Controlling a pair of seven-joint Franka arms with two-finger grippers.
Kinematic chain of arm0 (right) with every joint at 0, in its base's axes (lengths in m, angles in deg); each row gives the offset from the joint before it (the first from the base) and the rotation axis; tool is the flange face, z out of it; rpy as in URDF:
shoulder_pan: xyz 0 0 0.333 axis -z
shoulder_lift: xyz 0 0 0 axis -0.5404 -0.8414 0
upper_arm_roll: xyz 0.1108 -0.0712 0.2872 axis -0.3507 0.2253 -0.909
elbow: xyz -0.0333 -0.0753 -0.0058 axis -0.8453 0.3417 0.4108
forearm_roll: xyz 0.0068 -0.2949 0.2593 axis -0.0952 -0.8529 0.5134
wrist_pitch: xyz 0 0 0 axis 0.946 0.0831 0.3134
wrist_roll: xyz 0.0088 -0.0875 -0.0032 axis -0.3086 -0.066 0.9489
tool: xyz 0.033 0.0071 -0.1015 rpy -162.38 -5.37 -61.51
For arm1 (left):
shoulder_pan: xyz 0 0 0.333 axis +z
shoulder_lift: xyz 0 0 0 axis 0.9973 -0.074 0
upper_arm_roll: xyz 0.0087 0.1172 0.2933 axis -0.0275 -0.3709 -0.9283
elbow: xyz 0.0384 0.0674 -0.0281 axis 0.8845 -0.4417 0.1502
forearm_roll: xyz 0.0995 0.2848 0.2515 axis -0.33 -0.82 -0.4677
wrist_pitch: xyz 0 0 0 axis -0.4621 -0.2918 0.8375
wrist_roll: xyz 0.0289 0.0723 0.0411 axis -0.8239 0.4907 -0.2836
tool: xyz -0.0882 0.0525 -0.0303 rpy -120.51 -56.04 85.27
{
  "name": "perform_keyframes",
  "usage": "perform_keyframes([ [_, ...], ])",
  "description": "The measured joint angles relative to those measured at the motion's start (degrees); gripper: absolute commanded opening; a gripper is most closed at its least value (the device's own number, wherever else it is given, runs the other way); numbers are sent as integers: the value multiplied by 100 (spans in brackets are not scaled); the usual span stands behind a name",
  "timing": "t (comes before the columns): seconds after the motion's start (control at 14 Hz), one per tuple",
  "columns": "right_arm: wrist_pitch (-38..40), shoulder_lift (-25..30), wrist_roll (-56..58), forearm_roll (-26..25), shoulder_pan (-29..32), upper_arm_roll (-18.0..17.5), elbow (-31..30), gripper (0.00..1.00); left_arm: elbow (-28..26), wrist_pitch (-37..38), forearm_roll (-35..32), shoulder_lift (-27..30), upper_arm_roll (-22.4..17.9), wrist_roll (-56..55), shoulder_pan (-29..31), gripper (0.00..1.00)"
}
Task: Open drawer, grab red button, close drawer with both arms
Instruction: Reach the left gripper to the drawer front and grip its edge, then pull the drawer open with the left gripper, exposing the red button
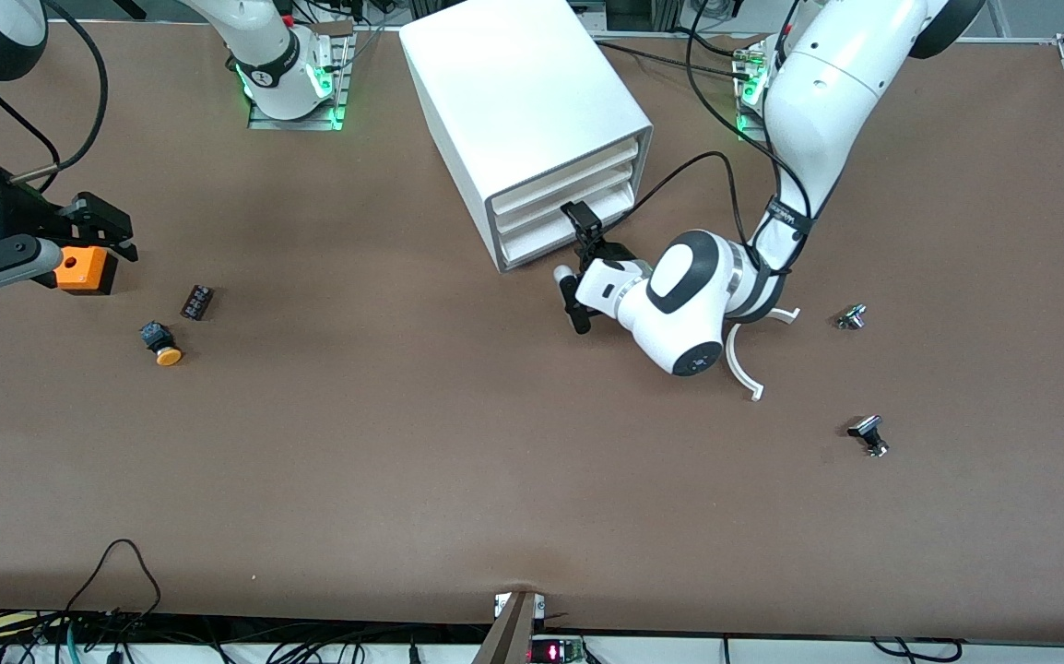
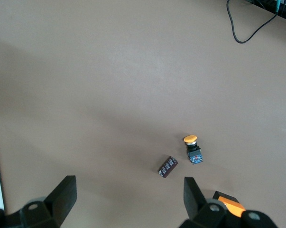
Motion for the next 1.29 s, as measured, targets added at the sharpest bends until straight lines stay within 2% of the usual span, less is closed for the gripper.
perform_keyframes([
  [0.71,0,-1,0,0,1,1,0,100,1,-1,301,-171,-1,377,-320,98],
  [0.79,0,-1,0,0,2,2,0,100,1,-1,301,-171,-2,380,-321,89],
  [0.86,0,-1,0,0,2,2,0,100,1,-1,303,-171,-3,383,-324,75],
  [0.93,0,-1,0,0,2,2,0,100,2,-1,310,-171,-4,383,-326,54],
  [1.0,0,-1,0,0,2,2,0,100,4,0,322,-171,-10,382,-326,40],
  [1.14,0,-1,0,0,2,2,1,100,3,5,325,-180,-2,373,-389,30],
  [1.29,0,-3,0,0,3,3,1,100,6,-1,326,-182,-5,368,-426,28],
])
